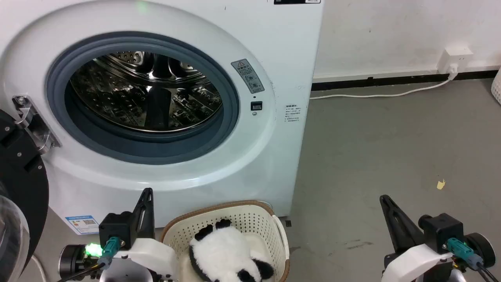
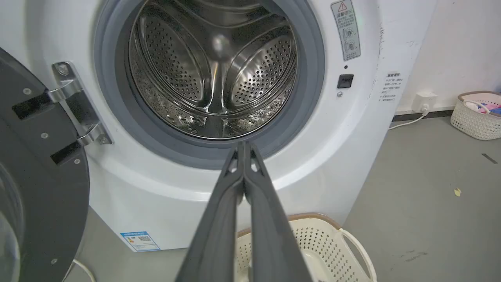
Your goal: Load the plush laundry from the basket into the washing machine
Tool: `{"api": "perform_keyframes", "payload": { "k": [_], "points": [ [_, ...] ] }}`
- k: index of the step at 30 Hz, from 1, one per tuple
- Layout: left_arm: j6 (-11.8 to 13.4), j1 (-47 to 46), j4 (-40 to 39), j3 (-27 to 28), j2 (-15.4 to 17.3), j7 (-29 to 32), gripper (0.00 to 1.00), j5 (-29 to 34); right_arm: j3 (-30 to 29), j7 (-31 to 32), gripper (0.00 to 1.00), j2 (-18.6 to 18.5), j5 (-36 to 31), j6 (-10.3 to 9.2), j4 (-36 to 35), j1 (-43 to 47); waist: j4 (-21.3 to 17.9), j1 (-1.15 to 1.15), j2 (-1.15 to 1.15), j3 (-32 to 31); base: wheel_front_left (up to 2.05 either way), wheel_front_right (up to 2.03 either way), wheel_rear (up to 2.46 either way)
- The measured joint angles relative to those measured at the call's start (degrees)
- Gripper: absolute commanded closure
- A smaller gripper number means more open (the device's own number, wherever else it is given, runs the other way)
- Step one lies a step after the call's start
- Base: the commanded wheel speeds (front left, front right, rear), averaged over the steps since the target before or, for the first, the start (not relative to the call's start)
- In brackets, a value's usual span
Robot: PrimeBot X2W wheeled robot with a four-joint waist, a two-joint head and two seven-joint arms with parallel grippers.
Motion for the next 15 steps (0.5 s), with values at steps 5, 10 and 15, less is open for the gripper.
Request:
{"api": "perform_keyframes", "payload": {
  "k": [5,10,15],
  "points": [
    [0.00,0.00,0.00,-0.02,0.00,0.00,1.00,0.00,-0.02,0.00,1.00,0.00,0.00,0.00,0.00,0.00,0.00,0.00,0.00,0.00,0.00,0.00,0.00],
    [0.00,0.00,0.00,-0.01,0.00,0.00,1.00,0.00,-0.01,0.00,1.00,0.00,0.00,0.00,0.00,0.00,0.00,0.00,0.00,0.00,0.00,0.00,0.00],
    [0.00,0.00,0.00,-0.03,0.00,0.00,1.00,0.00,-0.02,0.00,1.00,0.00,0.00,0.00,0.00,0.00,0.00,0.00,0.00,0.00,0.00,0.00,0.00]
  ]
}}
